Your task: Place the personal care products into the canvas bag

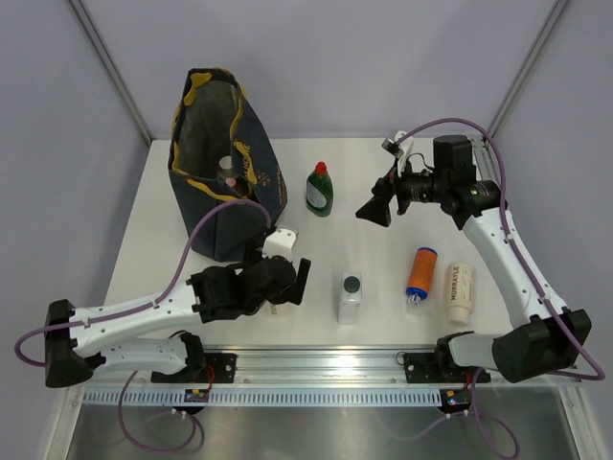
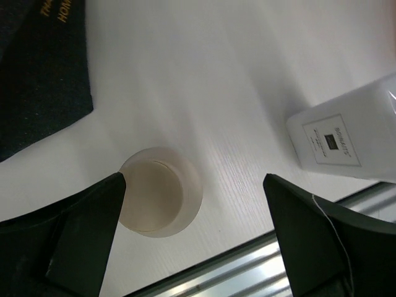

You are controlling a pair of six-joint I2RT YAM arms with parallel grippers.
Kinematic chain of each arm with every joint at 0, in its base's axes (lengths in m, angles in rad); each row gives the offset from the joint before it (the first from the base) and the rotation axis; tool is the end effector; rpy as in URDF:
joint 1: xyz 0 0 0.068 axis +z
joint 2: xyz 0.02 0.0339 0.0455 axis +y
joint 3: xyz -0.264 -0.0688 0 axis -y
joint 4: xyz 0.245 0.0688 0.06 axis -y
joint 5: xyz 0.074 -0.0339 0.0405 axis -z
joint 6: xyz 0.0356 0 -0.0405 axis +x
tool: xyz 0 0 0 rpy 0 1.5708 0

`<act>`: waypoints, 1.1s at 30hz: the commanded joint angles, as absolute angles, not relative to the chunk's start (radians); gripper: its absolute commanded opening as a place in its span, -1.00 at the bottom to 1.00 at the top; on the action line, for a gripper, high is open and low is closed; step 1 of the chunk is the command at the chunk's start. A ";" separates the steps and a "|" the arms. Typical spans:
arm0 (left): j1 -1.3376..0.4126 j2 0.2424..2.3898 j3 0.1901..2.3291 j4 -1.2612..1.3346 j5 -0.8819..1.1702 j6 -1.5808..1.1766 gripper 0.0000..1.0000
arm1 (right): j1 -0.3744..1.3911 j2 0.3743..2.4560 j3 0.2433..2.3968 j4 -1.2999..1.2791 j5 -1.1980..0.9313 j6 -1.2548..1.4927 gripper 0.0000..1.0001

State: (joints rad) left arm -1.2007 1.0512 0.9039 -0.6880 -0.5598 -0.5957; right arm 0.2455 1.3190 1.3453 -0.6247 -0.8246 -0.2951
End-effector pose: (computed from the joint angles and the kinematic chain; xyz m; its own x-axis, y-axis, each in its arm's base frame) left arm 0.0936 -0.1889 0.2888 -0.5930 0.2139 -0.7763 0.3968 0.9165 -0.0505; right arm 0.2640 0.0931 0.3803 -0.3037 -0.2796 -0.9108 -0.8798 0.4491 0.1555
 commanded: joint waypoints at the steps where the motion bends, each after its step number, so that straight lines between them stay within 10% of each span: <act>1: -1.203 1.106 0.893 -0.723 -0.638 -0.676 0.98 | 0.239 1.278 1.307 -0.601 -0.848 -0.287 0.99; 20: -1.224 0.864 0.825 -0.681 -0.580 -0.649 0.98 | 0.236 1.259 1.244 -0.609 -0.844 -0.293 0.99; 33: -1.151 1.091 0.816 -0.810 -0.614 -0.850 0.98 | 0.236 1.282 1.233 -0.604 -0.850 -0.288 0.99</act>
